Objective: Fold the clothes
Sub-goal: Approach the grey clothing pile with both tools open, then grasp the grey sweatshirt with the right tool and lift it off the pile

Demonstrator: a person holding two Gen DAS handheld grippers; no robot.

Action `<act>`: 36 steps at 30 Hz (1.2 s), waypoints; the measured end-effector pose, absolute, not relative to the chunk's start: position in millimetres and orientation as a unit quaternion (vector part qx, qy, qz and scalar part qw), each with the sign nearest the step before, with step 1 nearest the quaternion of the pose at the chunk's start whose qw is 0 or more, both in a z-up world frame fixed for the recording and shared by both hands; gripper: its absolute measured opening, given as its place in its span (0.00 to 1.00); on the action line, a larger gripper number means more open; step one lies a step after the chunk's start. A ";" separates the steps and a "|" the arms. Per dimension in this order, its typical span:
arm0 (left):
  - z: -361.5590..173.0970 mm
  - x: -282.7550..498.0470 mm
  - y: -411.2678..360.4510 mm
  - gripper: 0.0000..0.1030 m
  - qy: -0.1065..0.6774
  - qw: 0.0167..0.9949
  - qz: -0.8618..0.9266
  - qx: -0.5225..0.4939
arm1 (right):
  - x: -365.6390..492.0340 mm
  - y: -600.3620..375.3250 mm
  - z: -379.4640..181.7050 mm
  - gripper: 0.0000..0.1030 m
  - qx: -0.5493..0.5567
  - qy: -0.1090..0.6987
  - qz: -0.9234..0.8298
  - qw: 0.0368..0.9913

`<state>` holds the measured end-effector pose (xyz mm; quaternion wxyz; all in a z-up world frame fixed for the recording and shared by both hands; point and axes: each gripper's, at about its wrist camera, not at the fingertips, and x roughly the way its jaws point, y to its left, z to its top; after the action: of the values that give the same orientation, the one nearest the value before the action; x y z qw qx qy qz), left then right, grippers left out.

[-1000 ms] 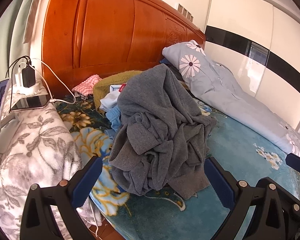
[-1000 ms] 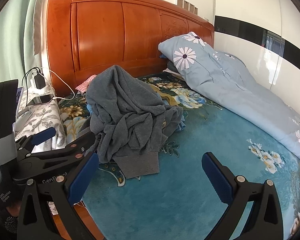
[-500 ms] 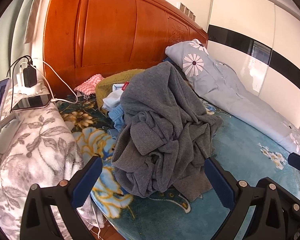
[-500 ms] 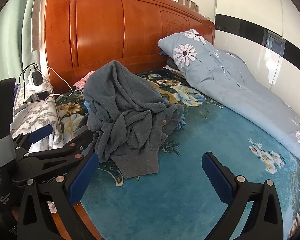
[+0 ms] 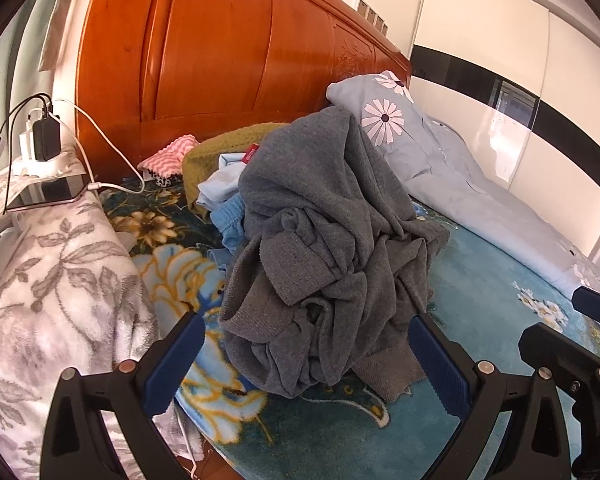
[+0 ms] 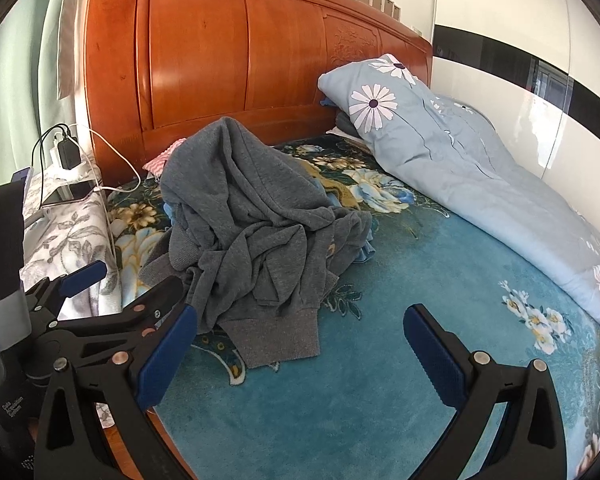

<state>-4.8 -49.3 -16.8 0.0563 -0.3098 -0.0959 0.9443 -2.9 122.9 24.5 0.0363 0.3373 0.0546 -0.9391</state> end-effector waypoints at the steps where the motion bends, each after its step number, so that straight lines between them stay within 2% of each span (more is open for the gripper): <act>1: -17.8 -4.8 -49.7 1.00 -0.096 0.056 0.944 -0.310 | -5.2 124.1 24.0 1.00 0.338 0.053 -0.939 0.035; 5: -23.0 -3.7 -57.0 1.00 -0.096 0.051 0.945 -0.308 | -28.2 124.9 21.5 1.00 0.337 0.047 -0.939 0.058; 10: -29.3 -7.4 -75.5 1.00 -0.111 0.035 0.941 -0.318 | -95.5 128.2 2.7 1.00 0.352 -0.019 -0.928 0.118; 13: -30.9 -7.4 -80.3 1.00 -0.103 0.028 0.941 -0.320 | -135.3 139.3 -15.0 0.99 0.366 -0.065 -0.924 0.092; 14: -31.1 -7.0 -80.9 1.00 -0.099 0.026 0.942 -0.320 | -146.2 146.9 -20.3 0.94 0.369 -0.085 -0.923 0.073; 16: -31.6 -7.0 -80.9 1.00 -0.092 0.023 0.942 -0.321 | -162.9 159.7 -32.3 0.79 0.389 -0.136 -0.909 0.063; 18: -31.7 -7.9 -79.3 1.00 -0.090 0.024 0.941 -0.325 | -172.3 170.5 -44.5 0.50 0.407 -0.209 -0.885 0.085; 19: -30.6 -8.3 -77.9 1.00 -0.090 0.027 0.940 -0.327 | -173.1 175.7 -48.2 0.44 0.411 -0.242 -0.874 0.092; 21: -25.6 -7.1 -74.7 1.00 -0.085 0.036 0.941 -0.327 | -169.9 186.2 -49.1 0.23 0.411 -0.287 -0.859 0.101; 25: -9.0 1.6 -69.8 1.00 -0.071 0.043 0.943 -0.321 | -145.5 208.5 -30.3 0.08 0.392 -0.314 -0.858 0.107; 36: 48.2 49.7 -28.3 1.00 -0.037 0.088 0.955 -0.280 | -28.1 310.0 37.1 0.07 0.283 -0.321 -0.898 0.104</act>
<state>49.7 -28.3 48.2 0.0880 -0.2801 -0.0375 0.9552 -28.1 310.0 37.1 0.1042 0.2832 -0.3212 -0.8977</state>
